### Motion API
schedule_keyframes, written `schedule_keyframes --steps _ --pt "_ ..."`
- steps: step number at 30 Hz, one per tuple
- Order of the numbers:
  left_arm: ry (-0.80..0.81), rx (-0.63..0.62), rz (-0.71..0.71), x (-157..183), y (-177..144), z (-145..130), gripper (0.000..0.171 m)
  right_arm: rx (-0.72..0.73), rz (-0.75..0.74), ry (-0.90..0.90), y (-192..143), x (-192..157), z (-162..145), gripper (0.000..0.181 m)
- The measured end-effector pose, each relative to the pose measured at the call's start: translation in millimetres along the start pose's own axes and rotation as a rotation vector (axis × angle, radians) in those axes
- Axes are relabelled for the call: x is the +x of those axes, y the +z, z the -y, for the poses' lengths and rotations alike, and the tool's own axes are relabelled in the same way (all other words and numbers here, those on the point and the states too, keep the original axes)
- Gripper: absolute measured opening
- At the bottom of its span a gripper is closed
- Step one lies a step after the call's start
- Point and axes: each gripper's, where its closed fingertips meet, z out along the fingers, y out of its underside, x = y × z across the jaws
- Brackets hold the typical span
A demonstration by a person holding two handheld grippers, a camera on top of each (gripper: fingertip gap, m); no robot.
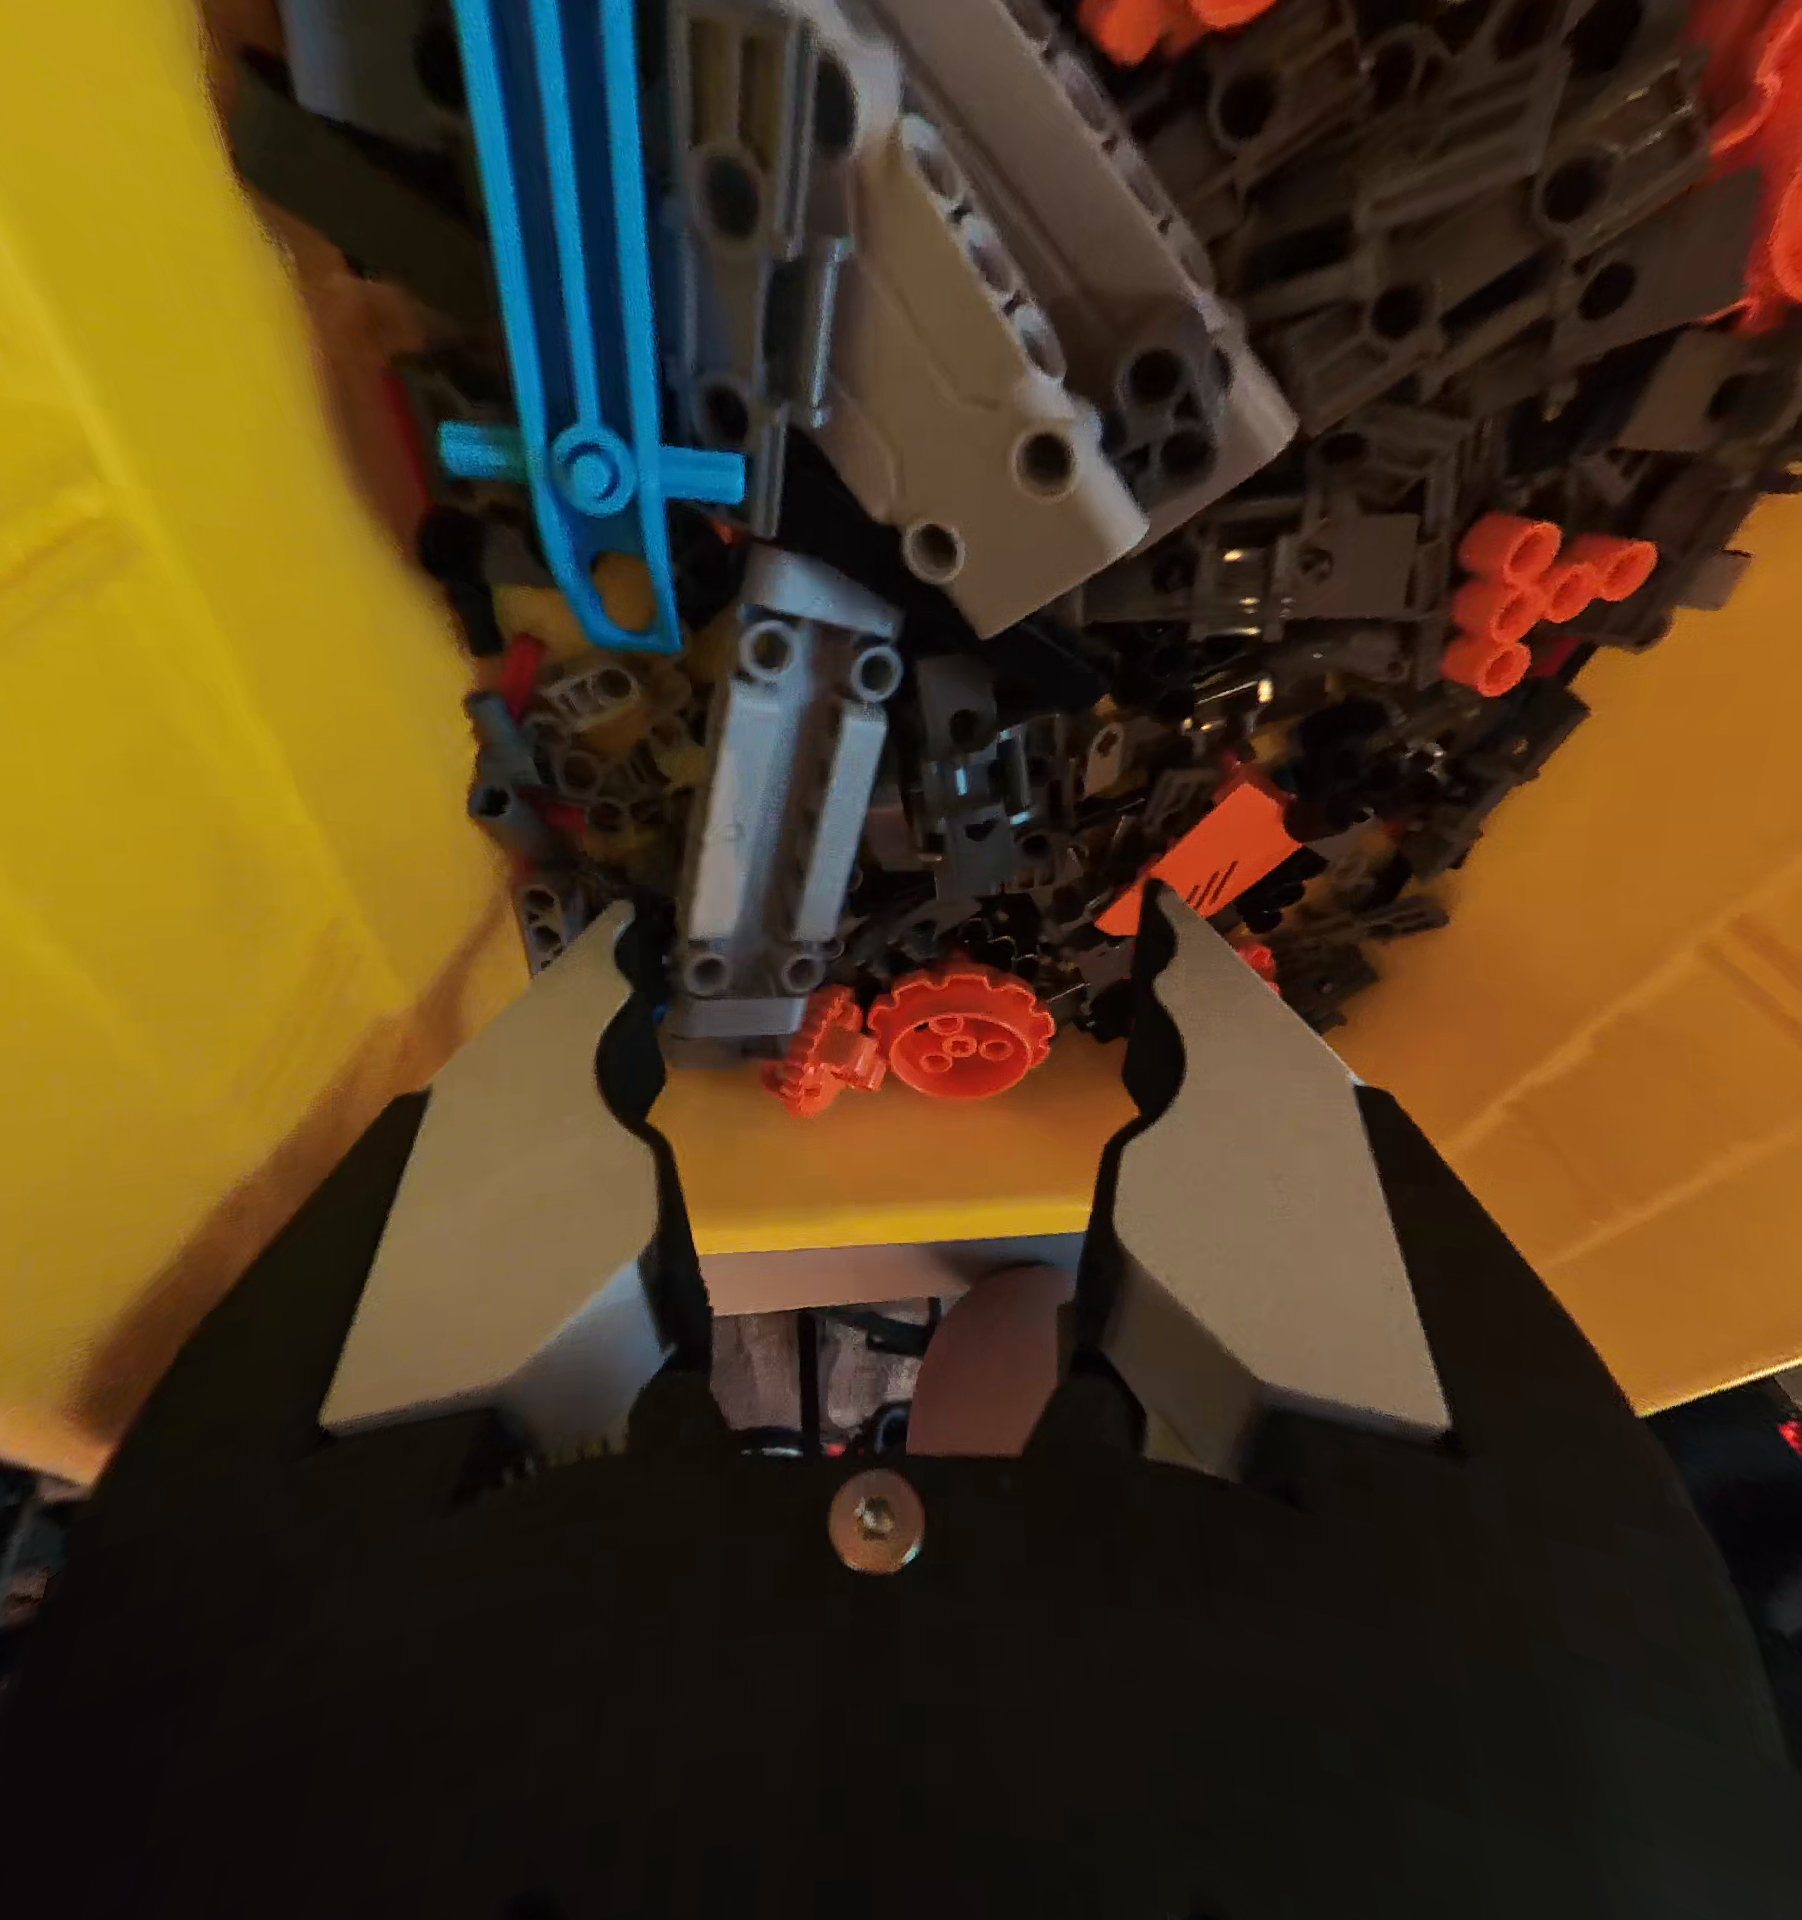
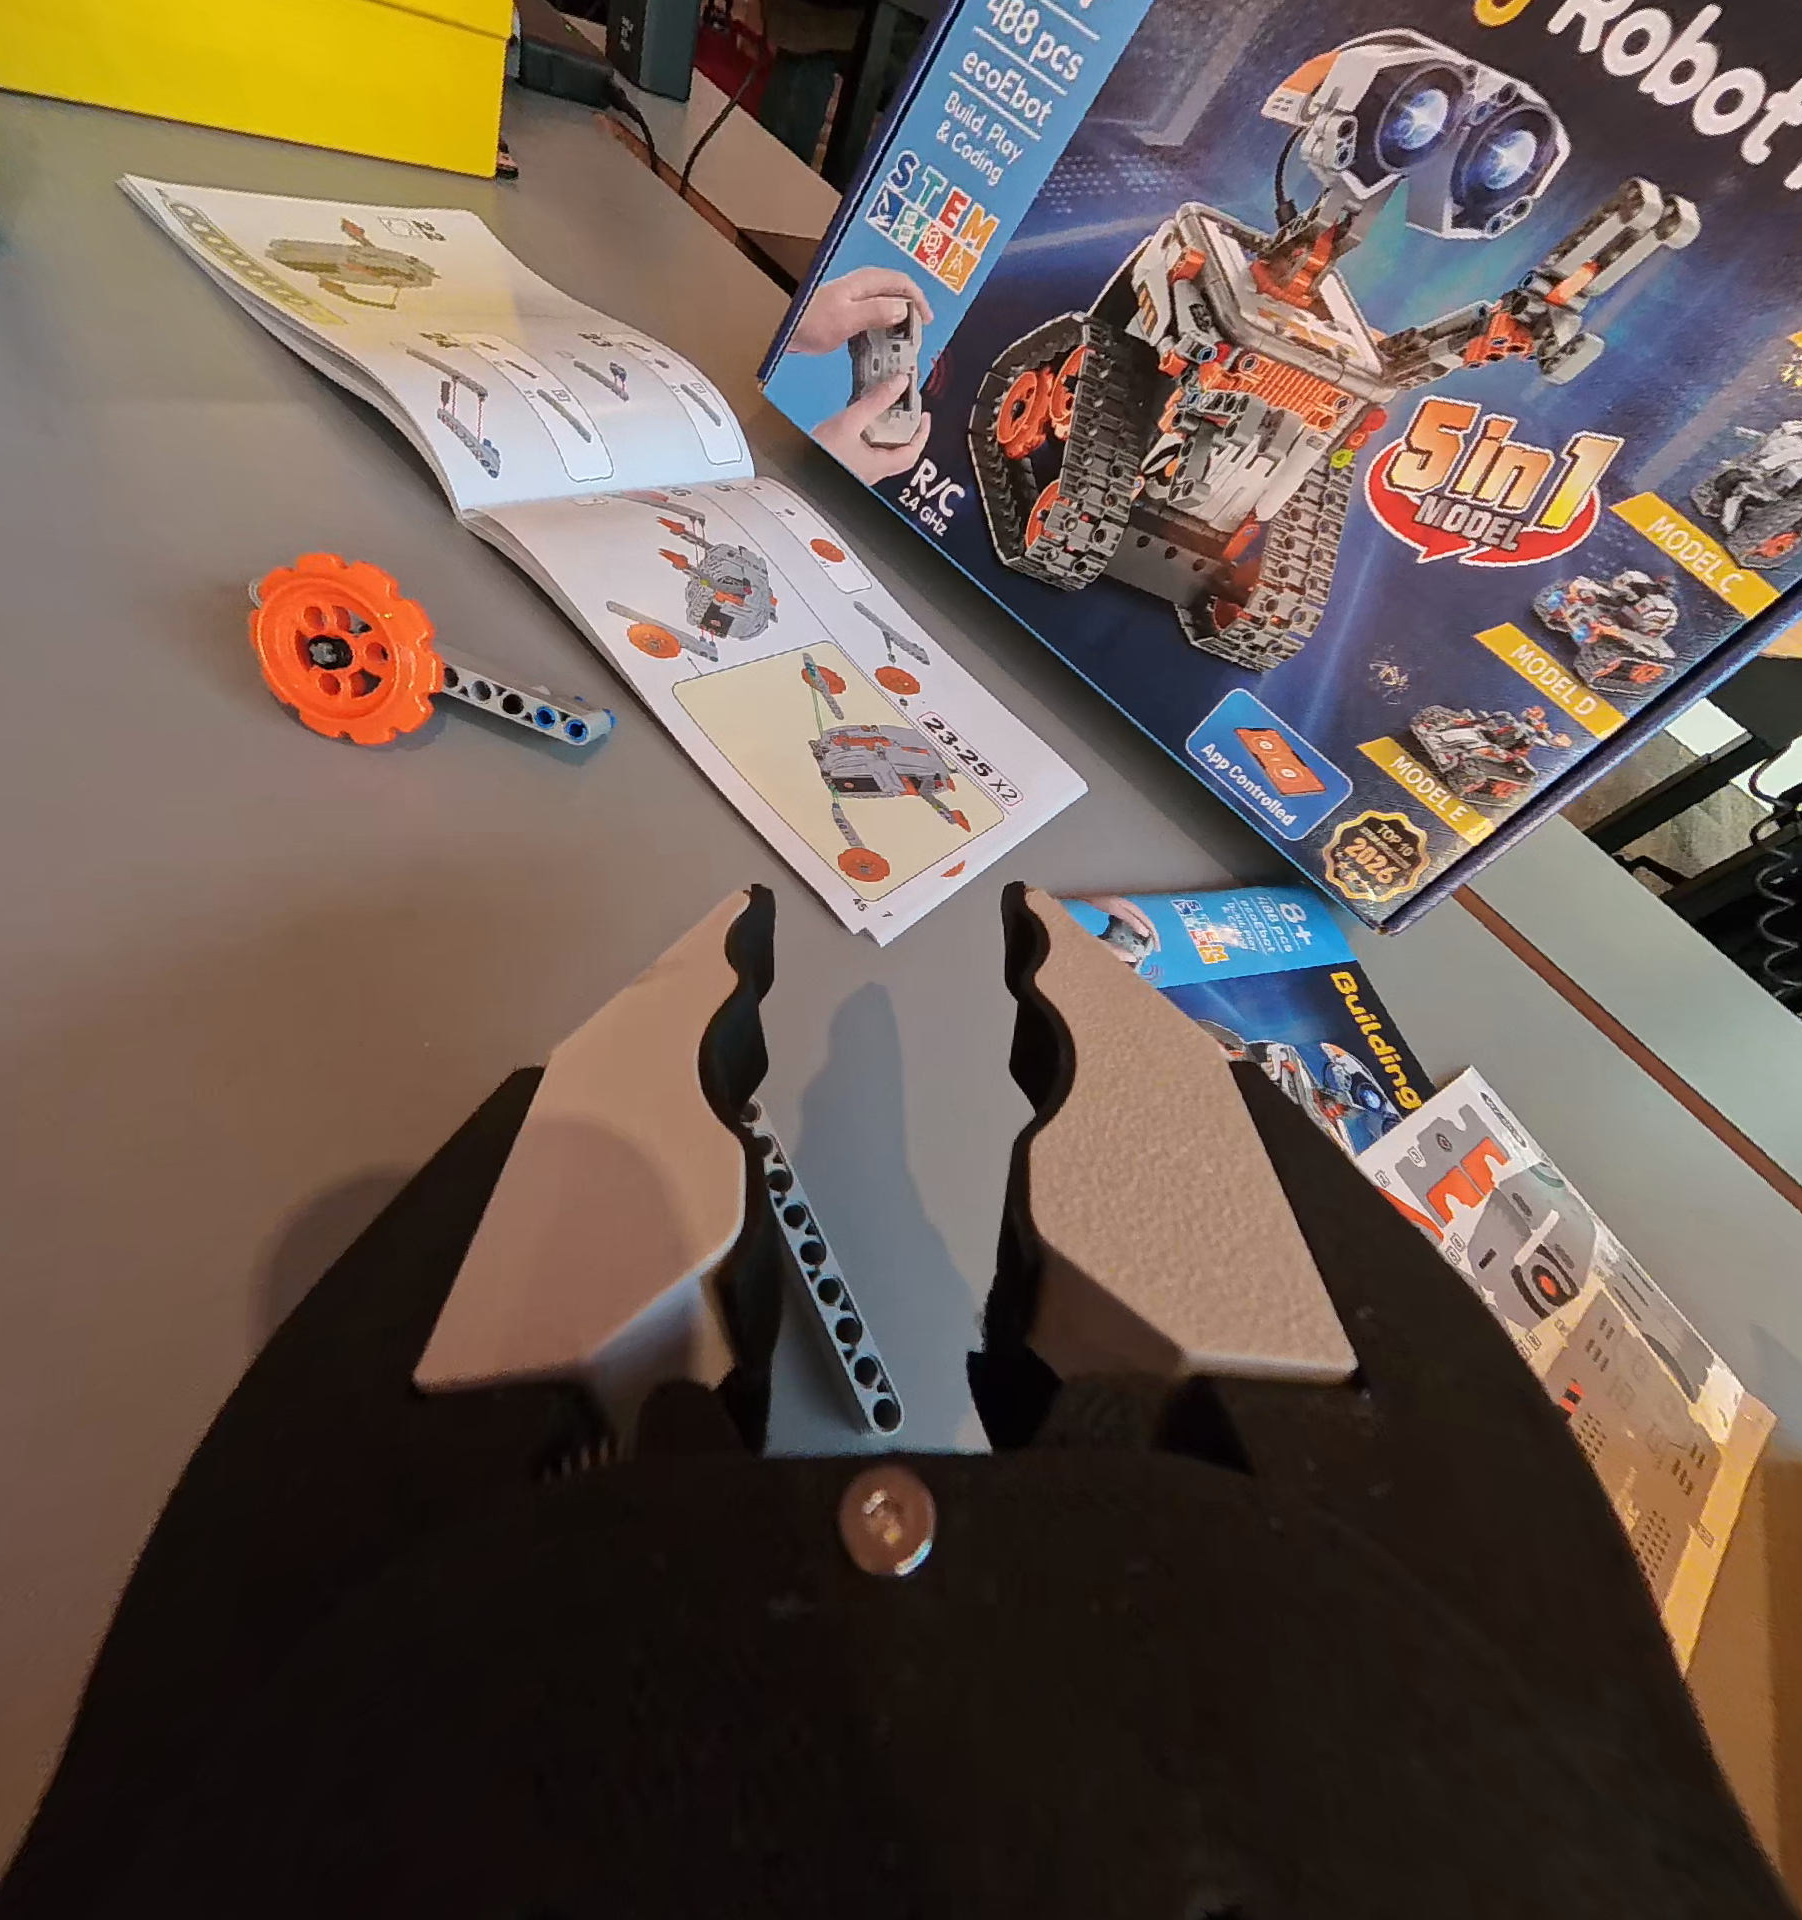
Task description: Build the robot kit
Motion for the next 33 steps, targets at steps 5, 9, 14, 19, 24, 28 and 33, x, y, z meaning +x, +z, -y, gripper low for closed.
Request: schedule_keyframes --steps 5,9,14,19,24,28,33 --pt "0.15 0.062 -0.18 49 -6 14 0.056 -0.007 0.008 -0.009 1 -2 -1 0.043" --pt "0.255 0.122 -0.196 66 -20 15 0.059 -0.016 0.013 -0.024 2 -4 -2 0.043" --pt "0.015 0.166 -0.054 18 -34 -7 0.082 -0.023 0.024 -0.049 2 -8 -1 0.043" --pt "-0.069 0.06 -0.008 -3 -18 -24 0.118 -0.039 0.046 -0.096 3 -16 -1 0.043" --pt "-0.039 -0.033 0.052 0 -2 -23 0.134 -0.053 0.069 -0.139 3 -24 -1 0.043" --pt "-0.043 -0.117 0.072 1 9 -27 0.139 -0.061 0.083 -0.161 3 -28 -2 0.044" --pt "0.079 -0.07 -0.013 24 4 -22 0.126 -0.068 0.104 -0.179 3 -33 -3 0.044"
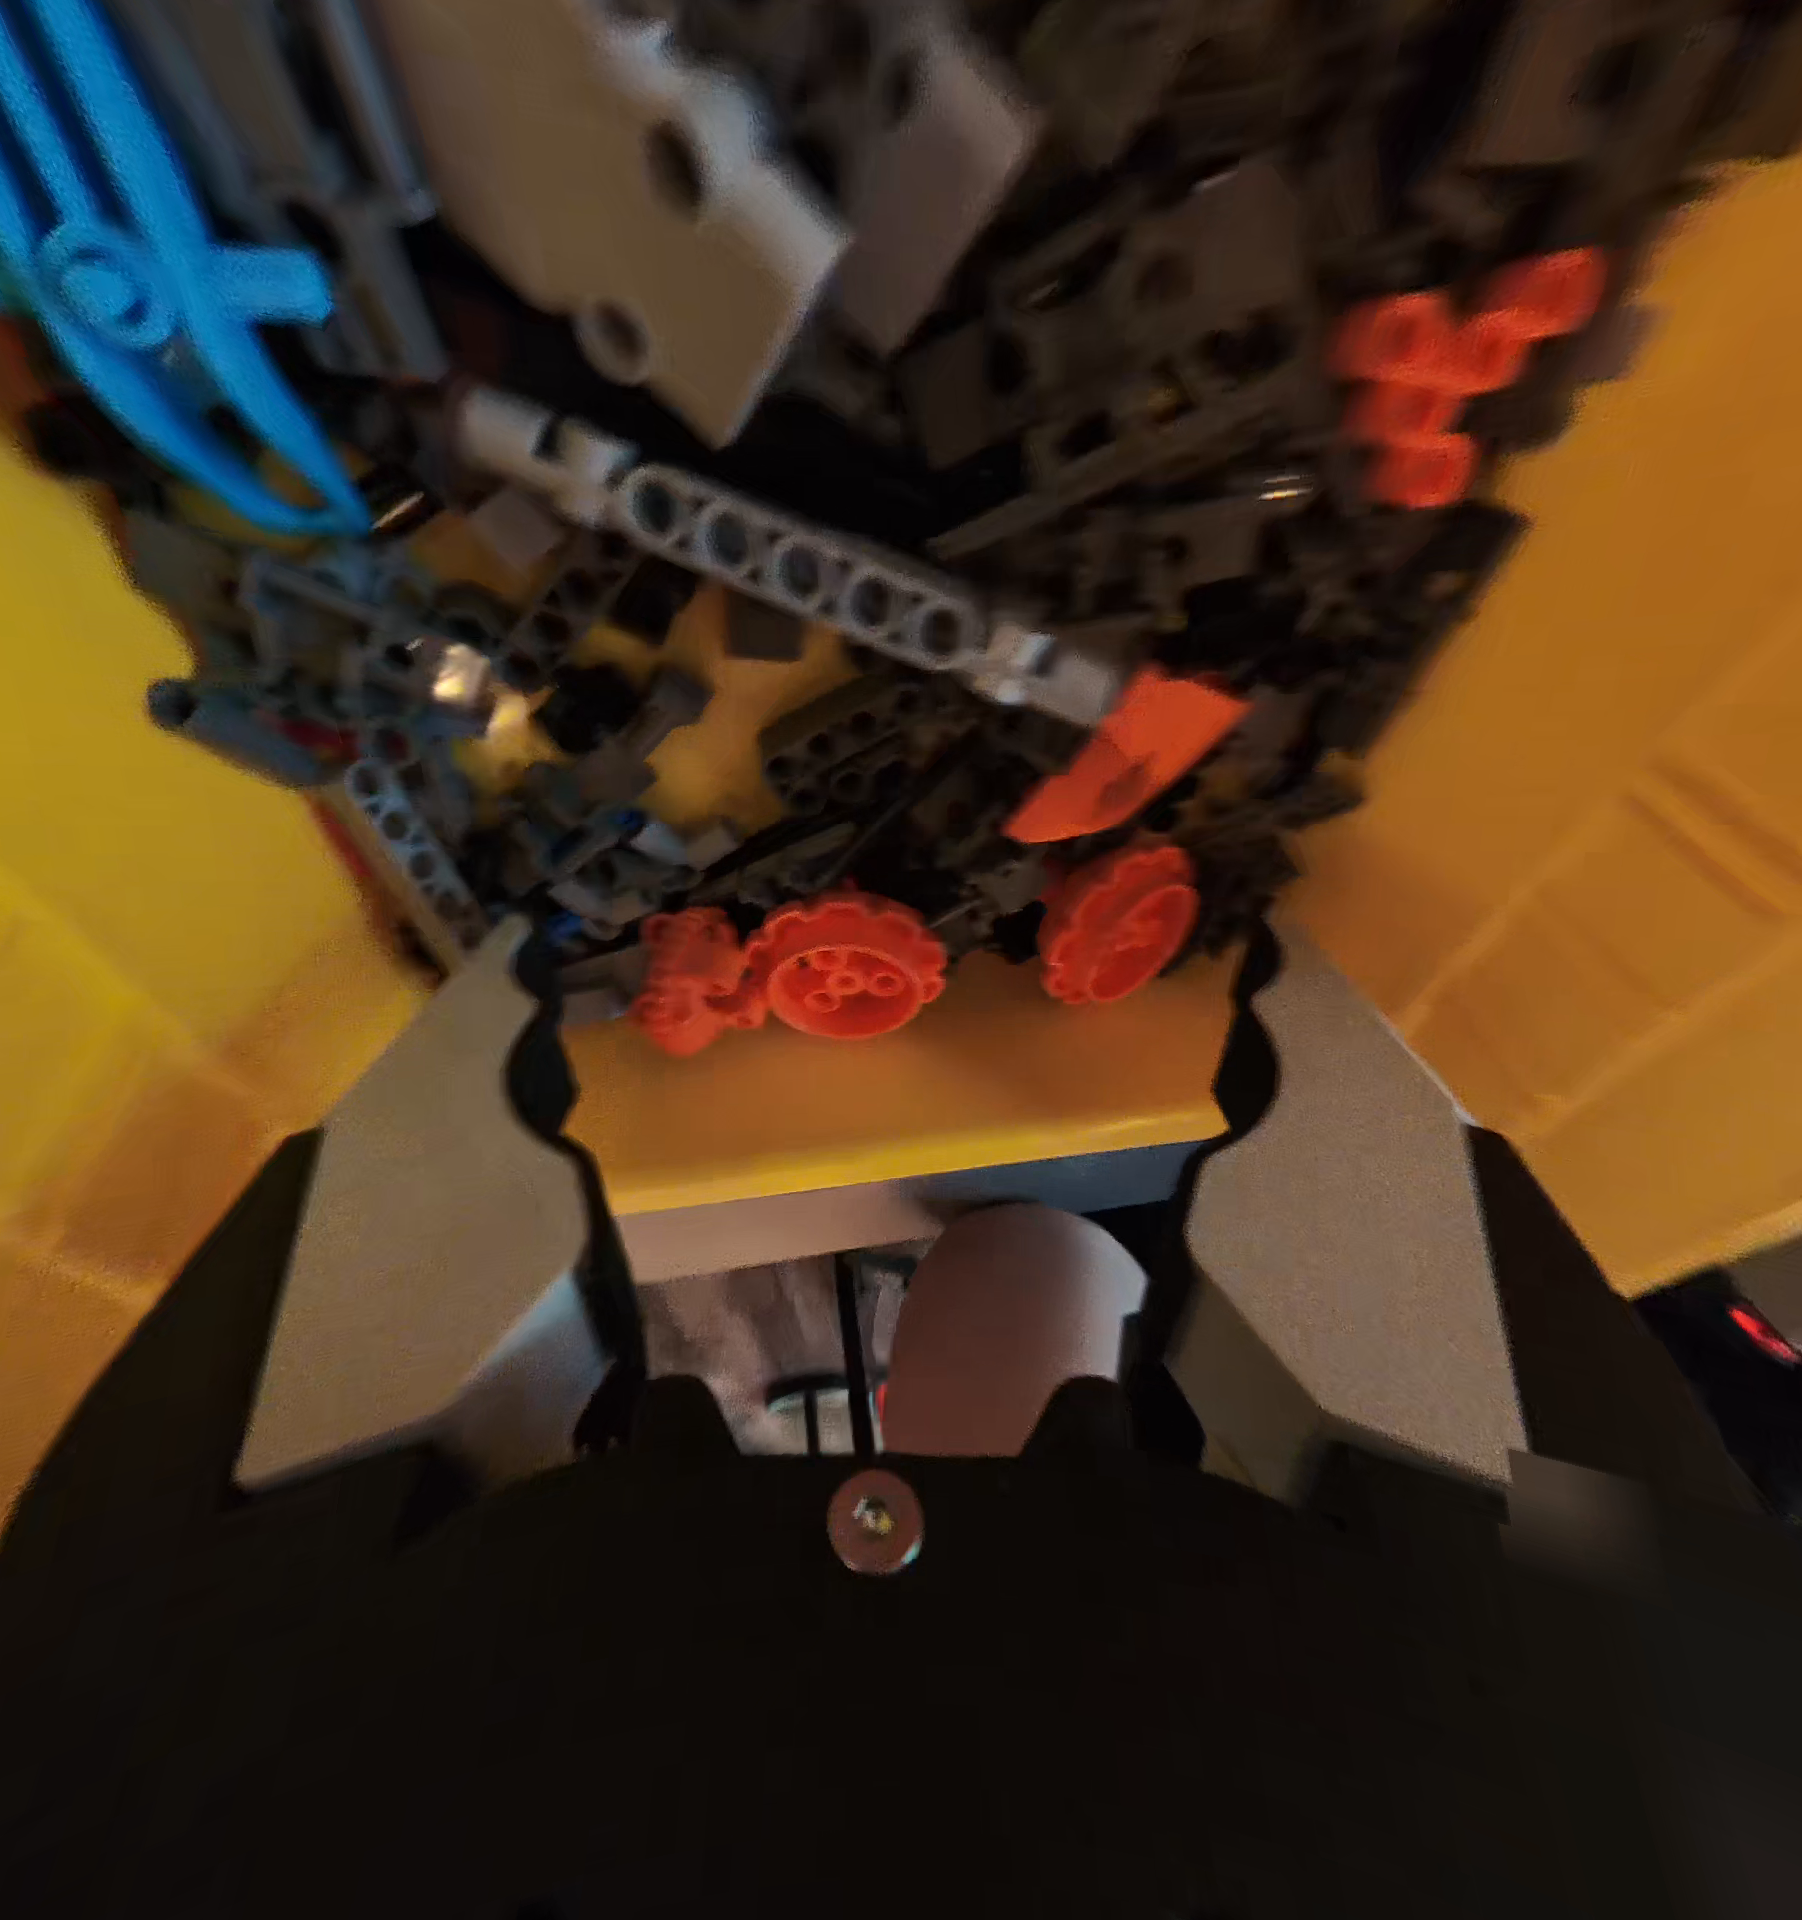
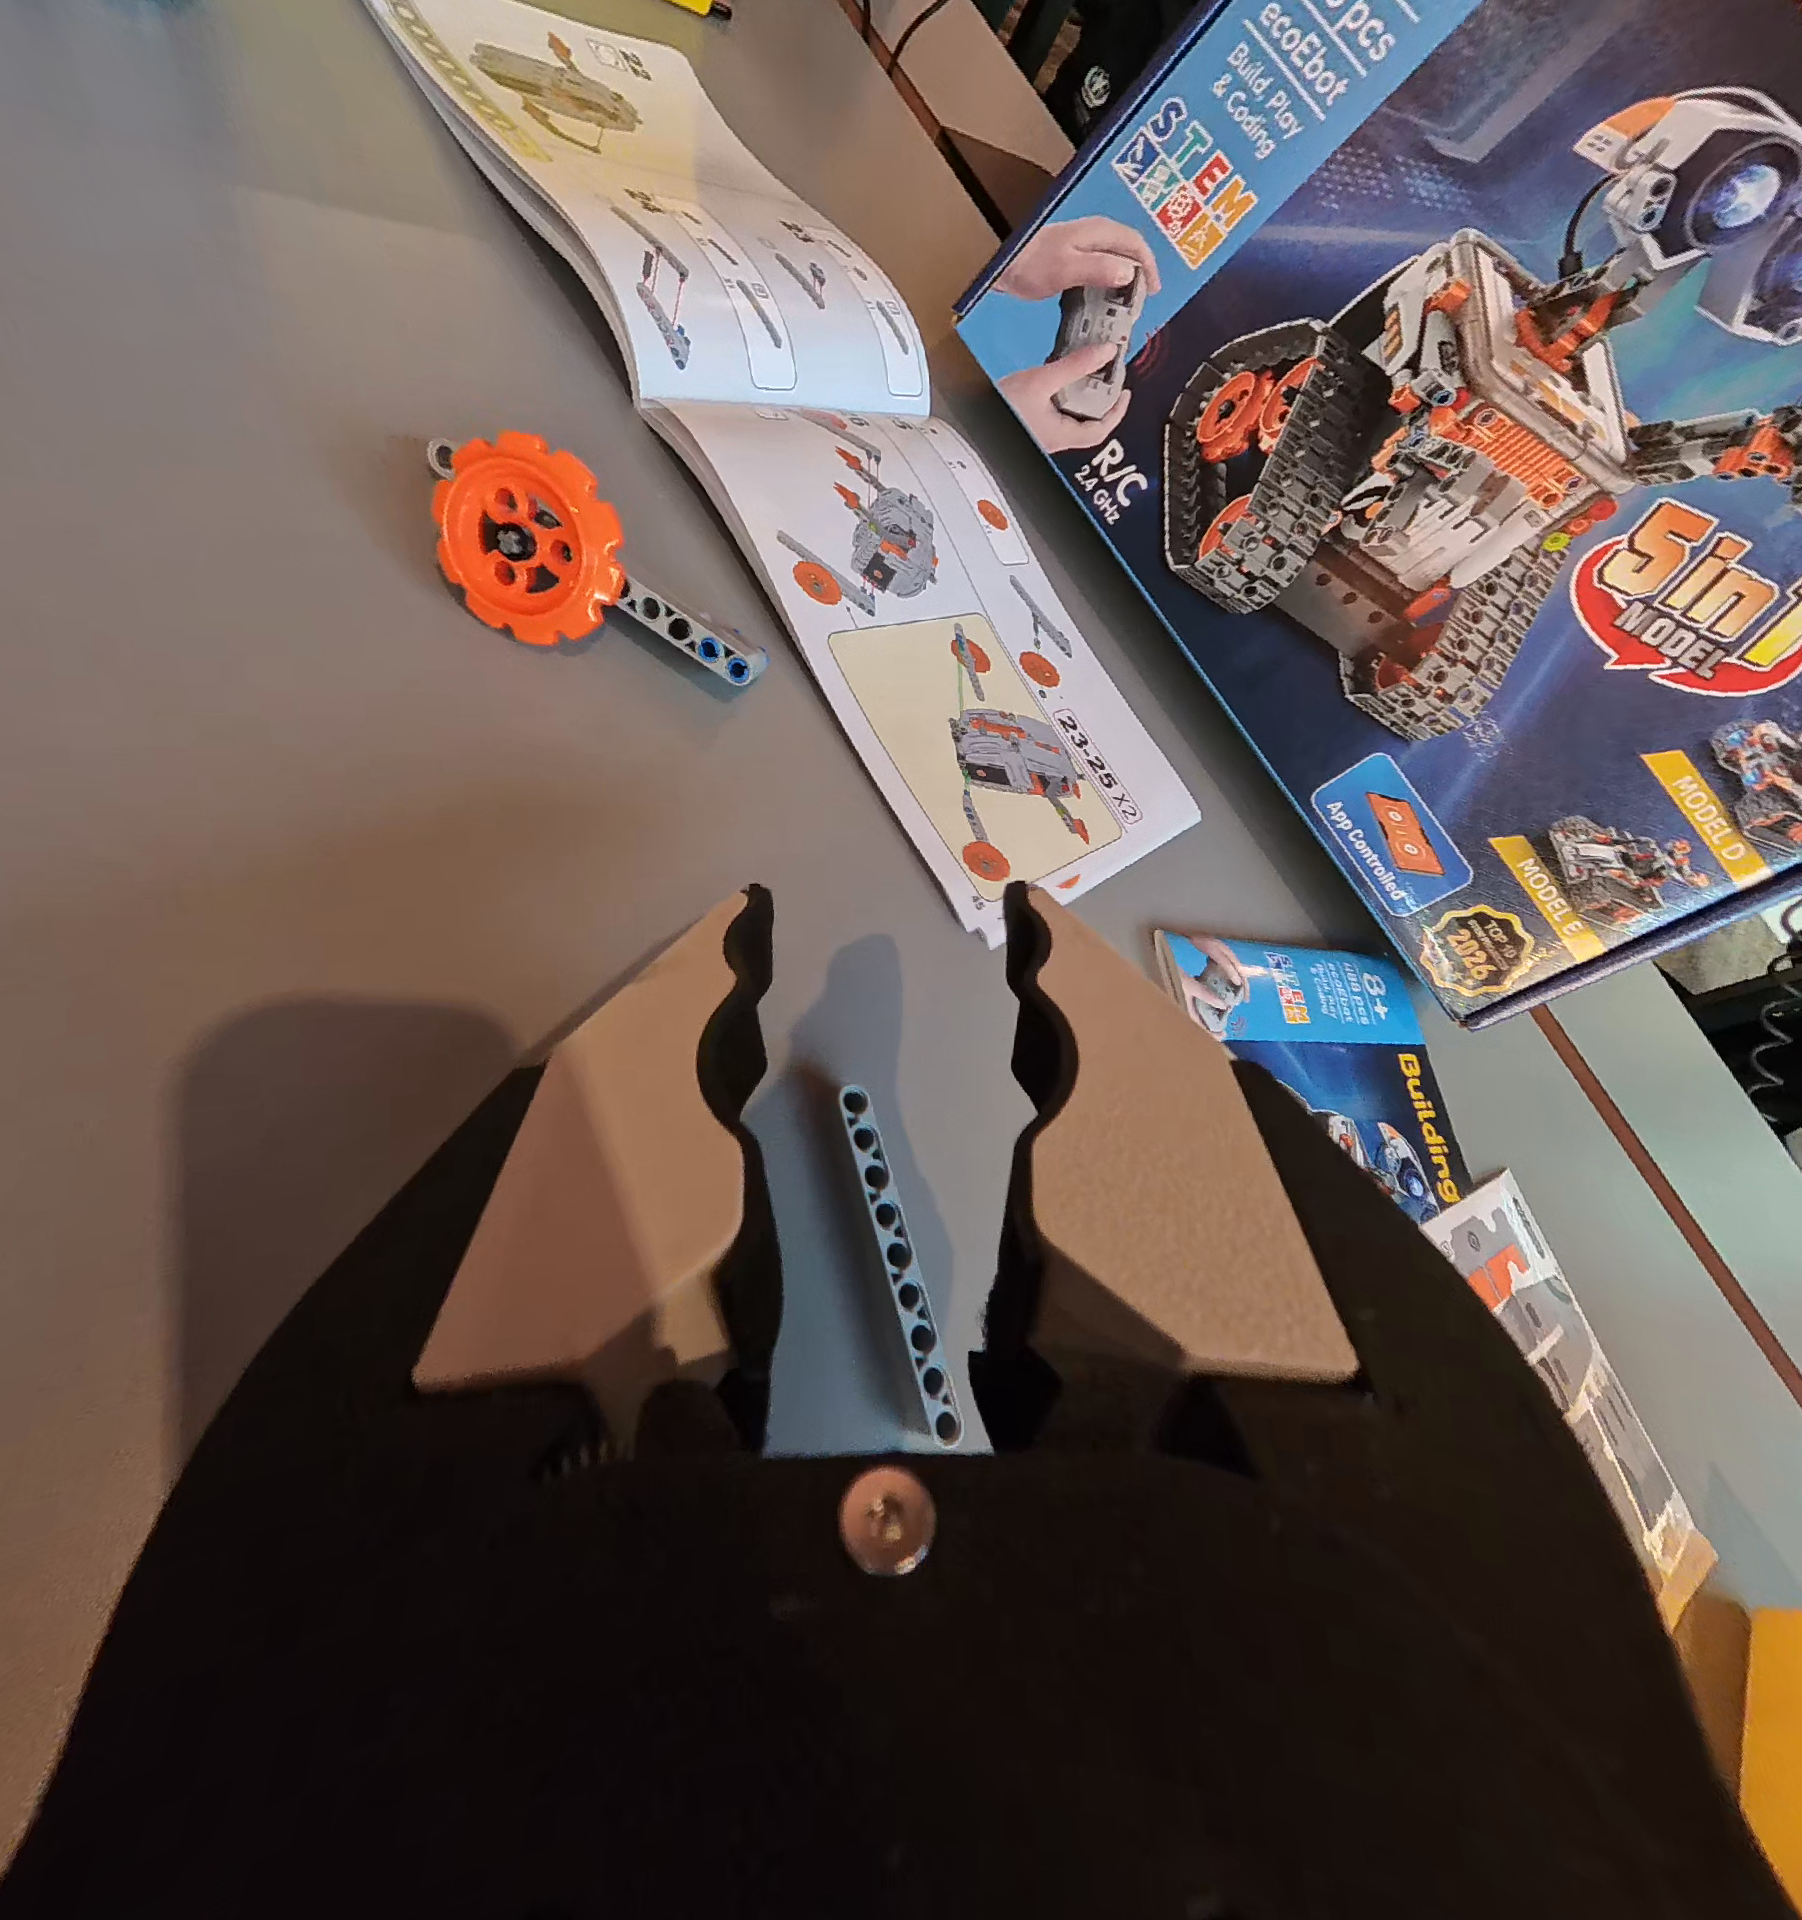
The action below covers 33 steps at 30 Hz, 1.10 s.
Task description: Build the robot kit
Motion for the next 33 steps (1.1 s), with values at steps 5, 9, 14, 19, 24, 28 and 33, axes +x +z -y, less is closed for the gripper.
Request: schedule_keyframes --steps 5,9,14,19,24,28,33 --pt "-0.015 0.136 0.02 -8 -22 12 0.088 -0.014 0.014 -0.022 2 -5 -1 0.044" --pt "-0.116 0.198 0.15 -45 -34 16 0.055 -0.023 0.022 -0.037 3 -8 -2 0.044" --pt "-0.075 0.133 0.249 -60 -22 20 0.031 -0.022 0.016 -0.046 2 -8 -1 0.044" --pt "-0.142 0.074 0.303 -70 -15 16 0.03 -0.013 0.014 -0.054 0 -9 1 0.044" --pt "-0.165 0.041 0.258 -64 -10 7 0.04 -0.018 0.029 -0.066 1 -12 1 0.044" --pt "-0.156 0.037 0.291 -64 -12 4 0.047 -0.033 0.044 -0.083 2 -17 -1 0.044" --pt "-0.158 0.054 0.311 -68 -14 7 0.038 -0.035 0.053 -0.094 2 -20 -1 0.044"
